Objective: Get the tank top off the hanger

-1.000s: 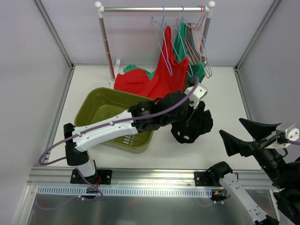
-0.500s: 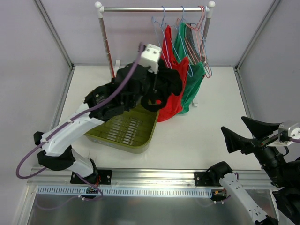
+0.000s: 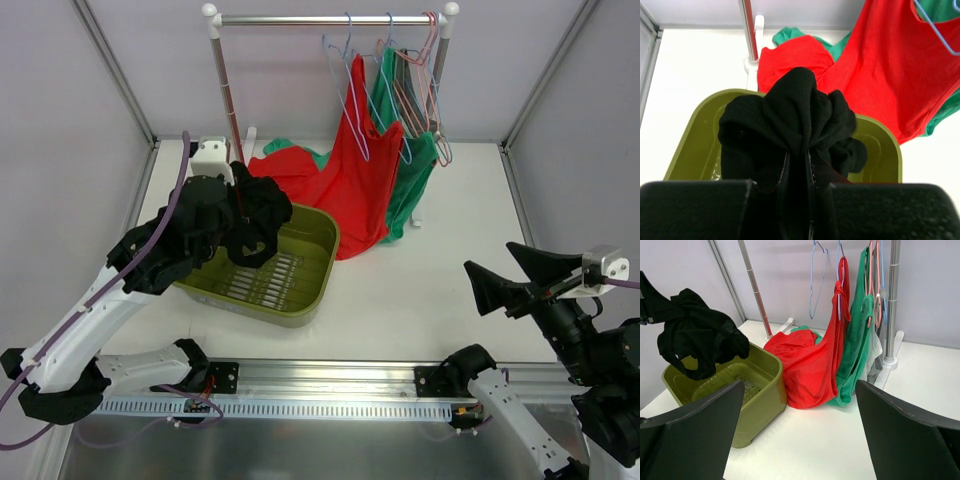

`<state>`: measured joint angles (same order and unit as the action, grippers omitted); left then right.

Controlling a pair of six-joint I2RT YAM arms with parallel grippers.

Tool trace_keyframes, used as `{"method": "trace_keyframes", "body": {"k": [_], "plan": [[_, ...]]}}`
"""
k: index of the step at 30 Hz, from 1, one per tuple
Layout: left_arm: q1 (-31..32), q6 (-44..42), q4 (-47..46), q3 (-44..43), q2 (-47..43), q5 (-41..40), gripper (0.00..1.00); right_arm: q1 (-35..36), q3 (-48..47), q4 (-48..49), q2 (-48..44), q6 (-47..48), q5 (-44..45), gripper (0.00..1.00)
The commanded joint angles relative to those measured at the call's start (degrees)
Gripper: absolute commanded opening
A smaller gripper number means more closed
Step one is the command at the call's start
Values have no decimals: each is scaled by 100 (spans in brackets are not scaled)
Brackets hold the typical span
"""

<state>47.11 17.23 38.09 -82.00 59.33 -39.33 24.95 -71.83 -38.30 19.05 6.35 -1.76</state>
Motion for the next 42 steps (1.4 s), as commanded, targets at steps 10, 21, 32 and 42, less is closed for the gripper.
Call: {"method": "trace_keyframes", "body": {"k": [10, 21, 32, 42], "plan": [[-290, 834, 340, 887, -527, 698, 0, -8, 205, 517, 178, -169, -140, 99], [-290, 1300, 753, 1036, -1370, -145, 0, -8, 354, 552, 196, -204, -167, 99], [-290, 755, 753, 536, -82, 874, 19, -25, 565, 781, 222, -345, -325, 100], [-334, 852, 744, 184, 518, 691, 99, -8, 381, 133, 669, -30, -255, 99]]}}
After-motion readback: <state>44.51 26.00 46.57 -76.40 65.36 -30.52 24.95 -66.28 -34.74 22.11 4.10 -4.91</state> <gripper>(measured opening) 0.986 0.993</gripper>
